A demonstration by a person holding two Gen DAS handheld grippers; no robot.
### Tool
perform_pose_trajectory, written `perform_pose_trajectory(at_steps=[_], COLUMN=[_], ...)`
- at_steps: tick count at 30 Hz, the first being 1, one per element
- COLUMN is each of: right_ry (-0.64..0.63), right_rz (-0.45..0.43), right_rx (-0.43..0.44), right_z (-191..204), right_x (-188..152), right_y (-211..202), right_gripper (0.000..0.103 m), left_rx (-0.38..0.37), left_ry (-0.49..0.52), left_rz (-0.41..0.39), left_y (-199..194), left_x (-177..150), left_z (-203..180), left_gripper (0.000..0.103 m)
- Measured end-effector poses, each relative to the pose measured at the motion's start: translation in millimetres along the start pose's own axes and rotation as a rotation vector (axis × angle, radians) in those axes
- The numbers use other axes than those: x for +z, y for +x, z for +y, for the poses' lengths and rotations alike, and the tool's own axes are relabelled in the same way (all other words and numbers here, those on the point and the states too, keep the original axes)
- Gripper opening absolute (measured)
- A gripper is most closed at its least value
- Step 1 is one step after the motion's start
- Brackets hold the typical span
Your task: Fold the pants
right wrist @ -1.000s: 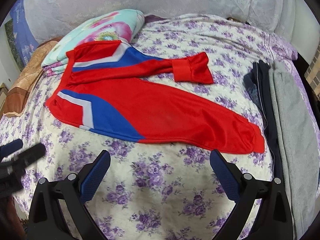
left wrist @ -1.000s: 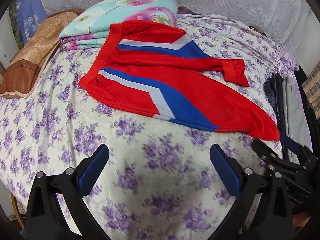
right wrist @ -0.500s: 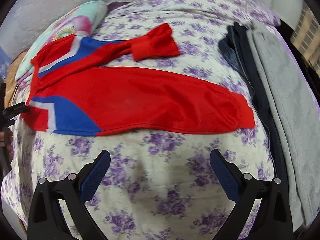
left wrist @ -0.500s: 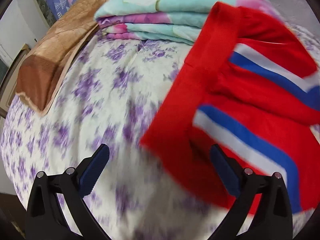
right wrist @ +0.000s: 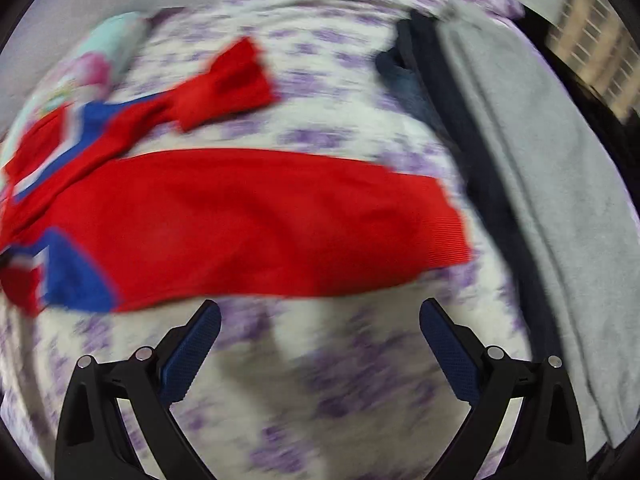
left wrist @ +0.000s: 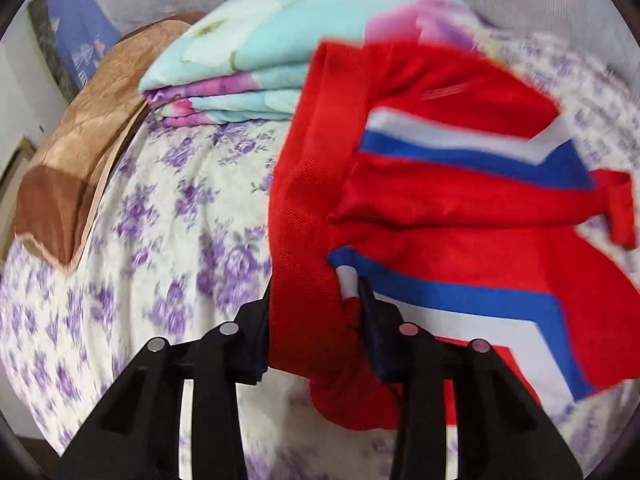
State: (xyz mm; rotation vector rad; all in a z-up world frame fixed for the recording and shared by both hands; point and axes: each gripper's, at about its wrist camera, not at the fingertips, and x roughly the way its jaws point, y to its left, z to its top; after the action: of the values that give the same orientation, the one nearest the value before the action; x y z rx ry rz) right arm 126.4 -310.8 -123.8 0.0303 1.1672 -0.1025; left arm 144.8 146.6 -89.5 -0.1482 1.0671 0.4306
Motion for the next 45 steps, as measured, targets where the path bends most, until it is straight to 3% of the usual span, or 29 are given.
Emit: perform_pose_trajectory(at_steps=[5,7,9,10,11,12,13,14,19,24,25,26,27,28,29,31,33,35,38,40,42,45], right_ry=[0.225,0.247,0.221,0.181,0.152,0.144,0.149,0.151,0.079,-0.019,-0.028,-0.049,-0.071,-0.109,-0.132,-0.165,-0.202,-0.247,-0.309,-0.396,-0.486,-0.667], right_rz=[-0.018,-0.028,-0.010,0.015,0.041,0.047,0.037,0.030,-0.021,0.081,0.123,0.155,0.168,0.164,0.142,0.043,-0.118,-0.253,-0.279,-0.307,-0.298,-0.303], right_rx=[0.004,0.041,0.102,0.127,0.113,0.107,0.147,0.197,0.267,0.226,0.205,0.143,0.063,-0.076,-0.136,-0.151,-0.128,-0.069,0.080,0.124,0.131,0.063], right_z=[-59.7,-66.7,-60.1,-52.3,-45.9,-43.3,-44.7,-47.9,-68.5,-83.8,-85.0,-84.1,-83.5,-80.7,-77.1,-64.1,-46.1,-16.9,30.9,75.1,114.8,173.0], right_x=[14.1,21.3,27.9,31.1,32.8,34.1,36.1,38.0,38.0,11.5,4.7,-1.1,-8.4,-12.4,-13.3,-7.6,1.5,15.5,33.6,43.3,53.4,60.4], right_y=[18.4,27.4,39.1,47.4,53.1,53.5,50.7,45.1,-14.6,-28.2,-16.5,-2.6,5.0,12.5,12.3,-4.5,-29.7,-48.5,-42.9,-29.2,-14.9,17.6], right_gripper=[0.100,0.100,0.093,0.070,0.036,0.032,0.017,0.016,0.016,0.018,0.026,0.050,0.061,0.074,0.075,0.075,0.076,0.084,0.085,0.085,0.085,0.083], left_rx=[-0.037,-0.030,-0.039,-0.044,-0.041,-0.033,-0.024,-0.021,-0.040,-0.051,-0.041,-0.015,0.053,0.143,0.206,0.239,0.225,0.212,0.105,-0.009,-0.081,-0.161], left_ry=[-0.073,-0.067,-0.089,-0.099,-0.100,-0.098,-0.096,-0.099,-0.102,-0.072,-0.057,-0.041,-0.018,-0.009,-0.009,-0.060,-0.127,-0.152,-0.152,-0.135,-0.126,-0.104], left_rz=[-0.002,0.002,0.013,0.011,0.007,0.000,-0.007,-0.009,-0.027,0.042,0.070,0.092,0.124,0.145,0.160,0.157,0.097,0.038,-0.008,-0.018,-0.019,0.017], left_y=[-10.9,-10.8,-17.1,-18.3,-20.3,-23.0,-26.8,-30.7,-62.8,-72.4,-65.8,-58.8,-48.0,-41.5,-38.4,-41.9,-54.4,-63.6,-66.6,-63.7,-58.4,-45.1], left_x=[-15.6,-20.4,-27.0,-27.8,-29.1,-30.0,-31.3,-32.8,-48.6,-85.4,-97.3,-105.7,-116.1,-122.9,-126.4,-128.5,-123.6,-115.8,-102.7,-94.2,-90.0,-90.8], left_z=[21.0,23.4,25.1,29.2,32.2,34.1,36.4,39.5,63.0,80.4,82.3,83.2,85.0,88.7,94.0,109.8,124.8,125.2,103.9,75.5,50.4,13.3], left_gripper=[0.036,0.036,0.036,0.036,0.036,0.036,0.036,0.036,0.036,0.037,0.041,0.044,0.052,0.052,0.051,0.055,0.061,0.067,0.075,0.080,0.081,0.081])
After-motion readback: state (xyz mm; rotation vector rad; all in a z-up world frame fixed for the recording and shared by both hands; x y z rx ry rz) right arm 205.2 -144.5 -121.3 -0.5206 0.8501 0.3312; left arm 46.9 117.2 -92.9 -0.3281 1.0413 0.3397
